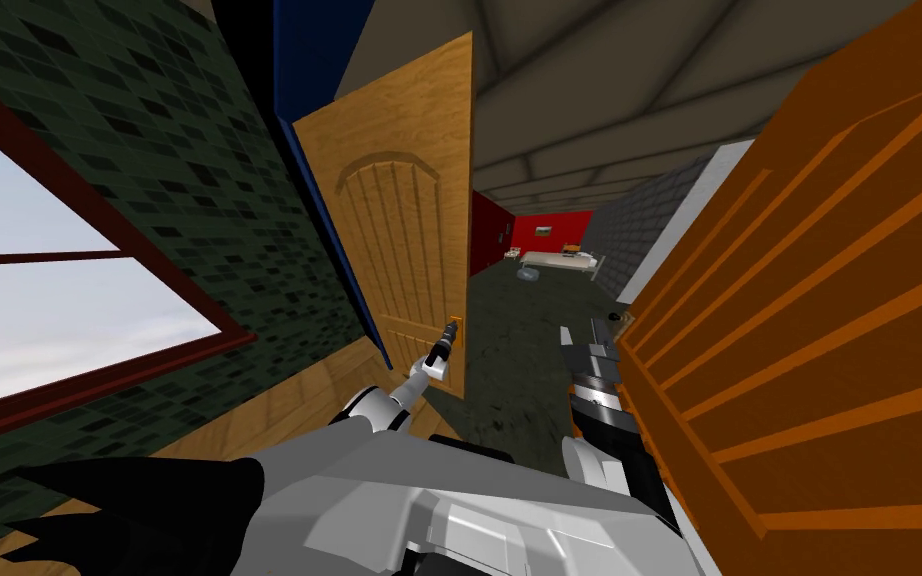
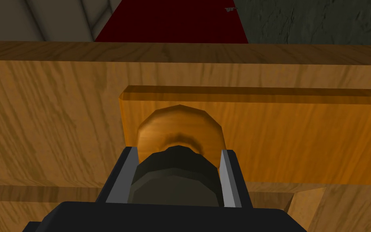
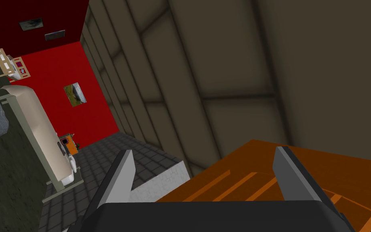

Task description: Push the door open

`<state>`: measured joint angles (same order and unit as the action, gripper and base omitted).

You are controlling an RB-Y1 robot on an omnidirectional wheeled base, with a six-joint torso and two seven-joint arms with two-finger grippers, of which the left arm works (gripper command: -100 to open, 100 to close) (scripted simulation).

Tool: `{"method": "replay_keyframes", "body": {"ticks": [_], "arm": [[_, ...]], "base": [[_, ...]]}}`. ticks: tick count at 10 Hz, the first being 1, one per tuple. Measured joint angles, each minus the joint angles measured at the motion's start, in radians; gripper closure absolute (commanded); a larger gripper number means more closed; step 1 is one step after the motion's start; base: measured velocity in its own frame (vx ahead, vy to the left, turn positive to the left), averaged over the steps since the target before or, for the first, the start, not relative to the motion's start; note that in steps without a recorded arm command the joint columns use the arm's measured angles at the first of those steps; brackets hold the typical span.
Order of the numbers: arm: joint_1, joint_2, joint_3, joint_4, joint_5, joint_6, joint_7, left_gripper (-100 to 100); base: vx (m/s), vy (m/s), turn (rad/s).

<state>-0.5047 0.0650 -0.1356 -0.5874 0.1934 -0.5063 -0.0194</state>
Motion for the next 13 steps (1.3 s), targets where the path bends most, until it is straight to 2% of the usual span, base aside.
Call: {"method": "replay_keyframes", "body": {"ticks": [2, 3, 7, 8, 9, 10, 11, 12, 13], "arm": [[-0.013, 0.003, 0.013, 0.017, 0.005, -0.004, -0.003, 100], [-0.002, 0.006, 0.019, -0.007, 0.006, 0.004, -0.008, 100], [-0.003, 0.020, 0.057, -0.004, 0.017, 0.007, -0.022, 100], [-0.029, 0.028, 0.068, 0.049, 0.021, -0.018, -0.017, 100], [-0.023, 0.033, 0.076, 0.038, 0.023, -0.020, -0.018, 100], [-0.011, 0.035, 0.088, 0.017, 0.026, -0.008, -0.026, 100], [-0.007, 0.034, 0.104, 0.017, 0.030, -0.005, -0.037, 100], [-0.032, 0.040, 0.121, 0.059, 0.036, -0.015, -0.041, 100], [-0.058, 0.053, 0.125, 0.109, 0.039, -0.042, -0.030, 100]], "base": [[0.168, -0.070, 0.024], [0.160, -0.098, 0.040], [0.194, -0.123, 0.066], [0.125, -0.089, 0.037], [0.151, -0.104, 0.052], [0.200, -0.131, 0.099], [0.191, -0.167, 0.095], [0.128, -0.130, 0.040], [0.062, -0.036, 0.002]]}}
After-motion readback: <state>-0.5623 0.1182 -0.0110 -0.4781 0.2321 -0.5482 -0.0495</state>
